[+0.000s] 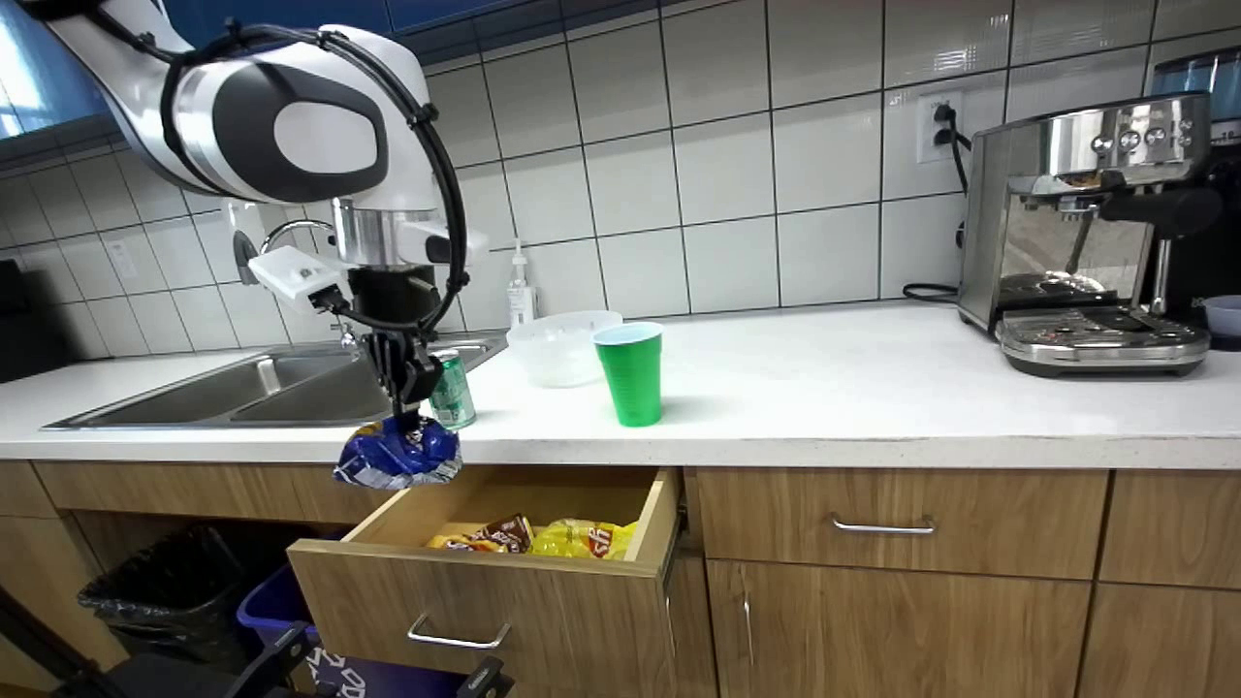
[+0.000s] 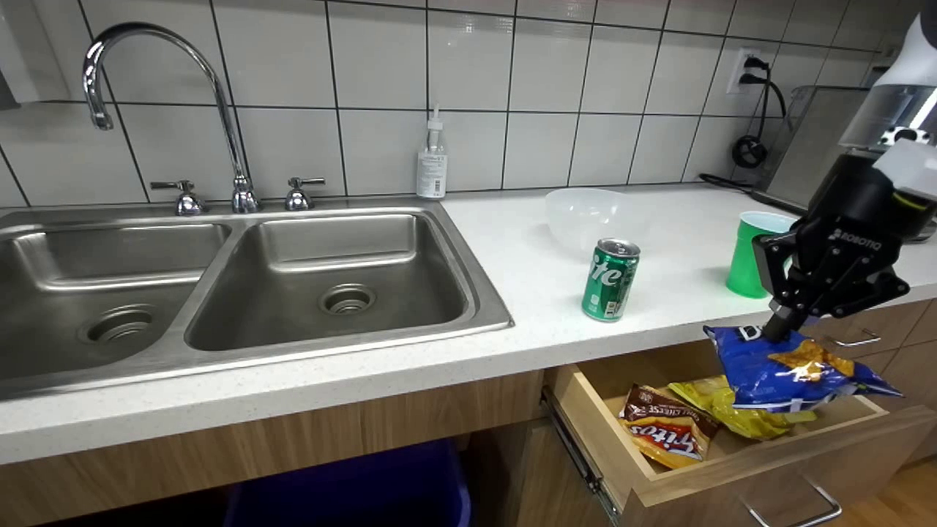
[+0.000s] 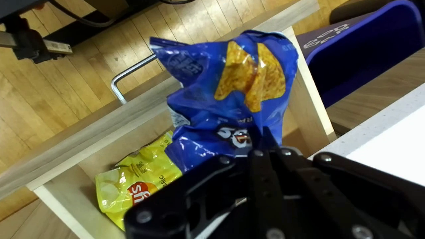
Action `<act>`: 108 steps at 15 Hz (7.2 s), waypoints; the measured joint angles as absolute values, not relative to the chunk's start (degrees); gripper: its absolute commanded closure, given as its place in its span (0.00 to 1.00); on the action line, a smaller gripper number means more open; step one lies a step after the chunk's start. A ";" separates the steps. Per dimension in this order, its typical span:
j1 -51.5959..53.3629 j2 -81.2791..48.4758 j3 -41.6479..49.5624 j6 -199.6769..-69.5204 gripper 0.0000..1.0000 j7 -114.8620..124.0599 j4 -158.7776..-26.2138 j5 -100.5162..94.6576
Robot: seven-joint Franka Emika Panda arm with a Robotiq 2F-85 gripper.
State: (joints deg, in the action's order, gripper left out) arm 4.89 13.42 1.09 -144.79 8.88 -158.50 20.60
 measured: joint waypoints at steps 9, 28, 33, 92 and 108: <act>5.98 3.09 -0.26 -162.45 1.00 9.52 -158.99 26.06; 10.26 -11.57 -2.04 -173.74 1.00 19.10 -152.66 33.89; 10.72 -14.06 -2.63 -175.50 1.00 21.05 -151.32 34.64; 4.44 -4.27 0.58 -159.23 0.00 20.28 -154.83 15.84; 1.51 3.23 1.86 -156.05 0.00 10.97 -158.86 7.88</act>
